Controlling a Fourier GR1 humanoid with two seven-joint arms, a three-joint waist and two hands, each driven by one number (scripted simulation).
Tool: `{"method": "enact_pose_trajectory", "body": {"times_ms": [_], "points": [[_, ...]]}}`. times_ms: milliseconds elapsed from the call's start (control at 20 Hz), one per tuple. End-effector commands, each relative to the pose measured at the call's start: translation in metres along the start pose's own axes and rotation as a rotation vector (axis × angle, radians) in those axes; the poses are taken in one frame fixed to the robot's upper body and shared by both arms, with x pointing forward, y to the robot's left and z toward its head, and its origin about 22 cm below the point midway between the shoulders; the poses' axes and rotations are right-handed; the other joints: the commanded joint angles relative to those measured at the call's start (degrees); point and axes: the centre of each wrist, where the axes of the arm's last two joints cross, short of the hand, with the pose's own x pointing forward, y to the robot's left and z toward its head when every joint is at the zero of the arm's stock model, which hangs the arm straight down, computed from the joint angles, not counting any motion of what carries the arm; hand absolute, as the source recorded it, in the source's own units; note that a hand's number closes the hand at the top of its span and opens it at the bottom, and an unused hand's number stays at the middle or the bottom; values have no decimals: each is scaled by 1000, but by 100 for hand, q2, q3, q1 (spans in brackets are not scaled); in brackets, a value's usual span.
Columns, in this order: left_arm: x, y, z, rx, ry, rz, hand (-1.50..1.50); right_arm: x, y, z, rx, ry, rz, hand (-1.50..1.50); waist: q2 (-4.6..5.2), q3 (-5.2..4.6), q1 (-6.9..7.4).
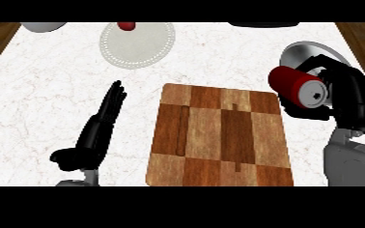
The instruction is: Pick the can from the cutting board and place it in the pan
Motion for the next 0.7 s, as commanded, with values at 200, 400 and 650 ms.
{"method": "enact_pose_trajectory", "body": {"times_ms": [200, 400, 650], "points": [[7, -2, -3, -25, -5, 7, 0, -81, -11, -51, -200, 19, 164, 150, 48, 7, 122], [1, -7, -1, -25, -4, 8, 0, -109, 1, -67, -293, 19, 155, 150, 40, 7, 109], [10, -9, -16, -26, -29, 2, 0, -133, -25, -104, -385, 56, 45, 150, 91, 18, 221]]}}
